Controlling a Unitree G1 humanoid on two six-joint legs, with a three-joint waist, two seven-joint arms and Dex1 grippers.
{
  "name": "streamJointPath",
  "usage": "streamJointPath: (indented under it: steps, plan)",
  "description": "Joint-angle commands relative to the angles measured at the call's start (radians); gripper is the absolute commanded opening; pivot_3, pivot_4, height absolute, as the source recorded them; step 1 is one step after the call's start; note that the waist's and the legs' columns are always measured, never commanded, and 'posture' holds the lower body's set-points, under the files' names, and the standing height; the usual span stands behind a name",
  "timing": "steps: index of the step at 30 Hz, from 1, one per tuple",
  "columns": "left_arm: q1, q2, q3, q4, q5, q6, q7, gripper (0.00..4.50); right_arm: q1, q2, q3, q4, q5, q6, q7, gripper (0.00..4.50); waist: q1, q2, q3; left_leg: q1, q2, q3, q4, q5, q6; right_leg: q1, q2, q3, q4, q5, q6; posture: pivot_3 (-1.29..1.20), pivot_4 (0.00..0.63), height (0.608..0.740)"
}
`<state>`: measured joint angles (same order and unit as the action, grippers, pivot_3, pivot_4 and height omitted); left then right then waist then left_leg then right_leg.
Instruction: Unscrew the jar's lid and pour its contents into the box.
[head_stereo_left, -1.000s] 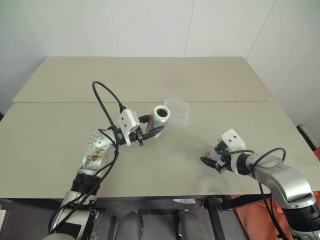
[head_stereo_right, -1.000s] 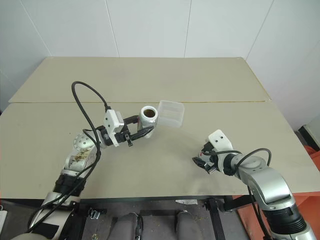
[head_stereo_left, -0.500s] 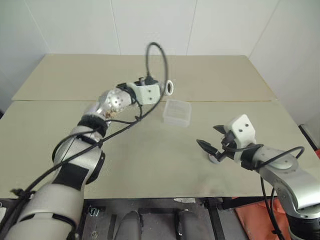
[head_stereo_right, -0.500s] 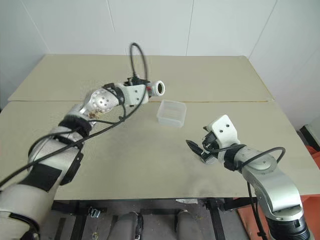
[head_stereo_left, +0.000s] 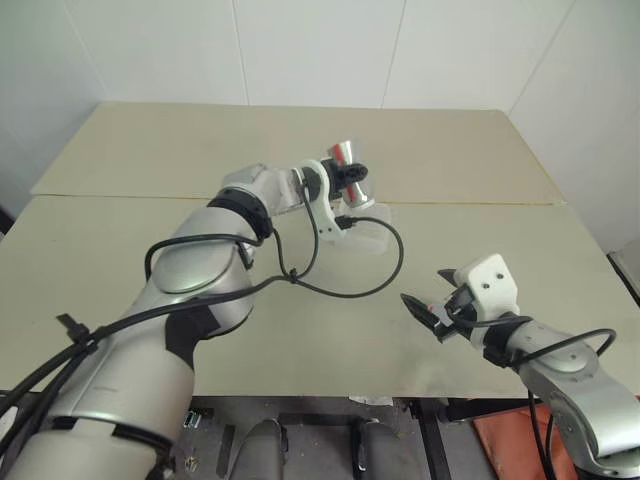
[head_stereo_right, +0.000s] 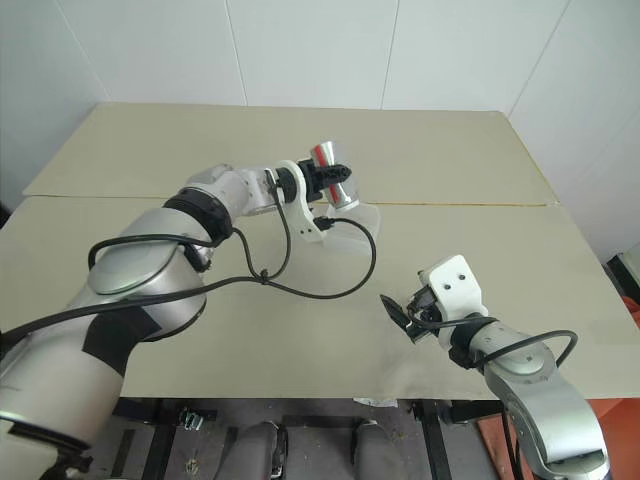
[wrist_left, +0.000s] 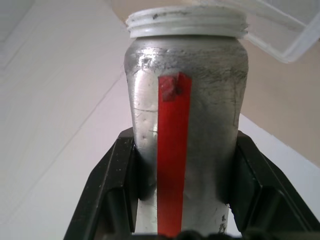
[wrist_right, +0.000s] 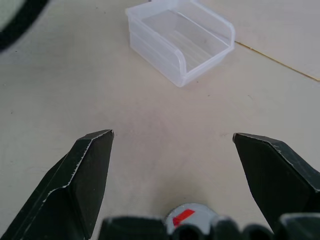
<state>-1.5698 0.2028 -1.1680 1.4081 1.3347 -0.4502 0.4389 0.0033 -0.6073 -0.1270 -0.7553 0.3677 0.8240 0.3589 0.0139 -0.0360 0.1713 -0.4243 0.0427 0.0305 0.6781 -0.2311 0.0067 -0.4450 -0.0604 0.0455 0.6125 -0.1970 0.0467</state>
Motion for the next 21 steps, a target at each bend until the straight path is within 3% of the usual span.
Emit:
streamJointPath:
  steps: [1, 6, 13, 17, 21]
  plan:
    - [-0.049, -0.005, 0.021, 0.009, -0.018, 0.027, -0.016, 1.99, 0.016, 0.002, -0.043, -0.06, -0.007, 0.002, -0.02, 4.45, -0.003, 0.0, 0.0, 0.0, 0.0, 0.0, 0.0, 0.0, 0.0, 0.0, 0.0, 0.0, 0.0, 0.0, 0.0, 0.0, 0.15, 0.74]
    - [-0.042, -0.002, 0.061, 0.011, -0.051, 0.031, -0.067, 1.99, 0.026, 0.001, -0.053, -0.064, -0.01, 0.007, -0.029, 4.45, -0.002, 0.0, 0.0, 0.0, 0.0, 0.0, 0.001, 0.0, 0.0, 0.0, 0.0, 0.0, 0.001, 0.0, 0.0, 0.0, 0.15, 0.74]
    - [0.04, 0.035, 0.443, 0.001, -0.425, -0.005, -0.342, 1.99, 0.004, -0.002, -0.047, -0.04, -0.005, 0.0, -0.02, 4.45, -0.005, 0.0, 0.0, 0.0, 0.0, 0.0, 0.001, 0.0, 0.0, 0.001, 0.0, 0.0, 0.001, 0.004, -0.006, 0.0, 0.15, 0.74]
    - [0.137, 0.046, 0.864, -0.026, -0.85, 0.017, -0.621, 1.99, -0.028, -0.005, -0.056, -0.013, 0.006, -0.001, -0.006, 4.45, -0.008, 0.0, 0.0, 0.002, 0.0, 0.0, 0.002, 0.0, 0.0, 0.001, 0.0, 0.0, 0.003, 0.004, -0.007, 0.0, 0.15, 0.74]
    - [0.219, 0.028, 1.184, -0.074, -1.177, 0.09, -0.839, 1.99, -0.056, -0.009, -0.045, 0.024, 0.004, -0.016, 0.014, 4.45, -0.01, 0.0, 0.0, 0.002, 0.0, 0.0, 0.005, 0.001, 0.0, 0.002, 0.0, 0.0, 0.006, 0.005, -0.007, 0.0, 0.15, 0.74]
